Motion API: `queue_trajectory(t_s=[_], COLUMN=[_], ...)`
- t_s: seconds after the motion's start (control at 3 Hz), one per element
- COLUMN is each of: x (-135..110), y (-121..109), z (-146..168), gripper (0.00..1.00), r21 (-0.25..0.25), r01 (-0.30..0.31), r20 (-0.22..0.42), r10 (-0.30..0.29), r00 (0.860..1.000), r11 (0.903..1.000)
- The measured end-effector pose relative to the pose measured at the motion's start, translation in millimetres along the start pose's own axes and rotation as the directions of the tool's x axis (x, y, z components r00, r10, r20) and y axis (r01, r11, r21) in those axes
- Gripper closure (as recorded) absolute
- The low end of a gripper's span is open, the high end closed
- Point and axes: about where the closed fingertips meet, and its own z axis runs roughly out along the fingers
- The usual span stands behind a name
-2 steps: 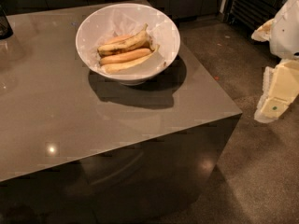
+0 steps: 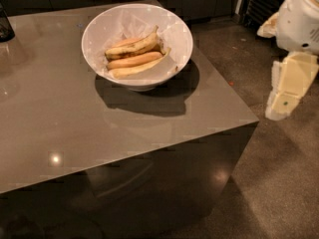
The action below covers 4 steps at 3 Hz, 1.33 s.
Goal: Pick banana from white bowl
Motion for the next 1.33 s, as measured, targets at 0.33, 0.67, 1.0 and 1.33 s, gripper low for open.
queue_trajectory(t_s=[0.33, 0.67, 1.0, 1.33], x=[-17, -17, -36, -64], y=[-17, -17, -33, -56], z=[4, 4, 9, 13], gripper=[0.0, 0.0, 0.0, 0.0], r21=[-0.025, -0.025, -0.001, 0.004], r01=[0.065, 0.065, 0.088, 0.128], r20=[-0.022, -0.022, 0.05, 0.079], r10=[-0.065, -0.065, -0.088, -0.128], r00=[0.998, 0.998, 0.995, 0.989], r11=[0.9976, 0.9976, 0.9961, 0.9917])
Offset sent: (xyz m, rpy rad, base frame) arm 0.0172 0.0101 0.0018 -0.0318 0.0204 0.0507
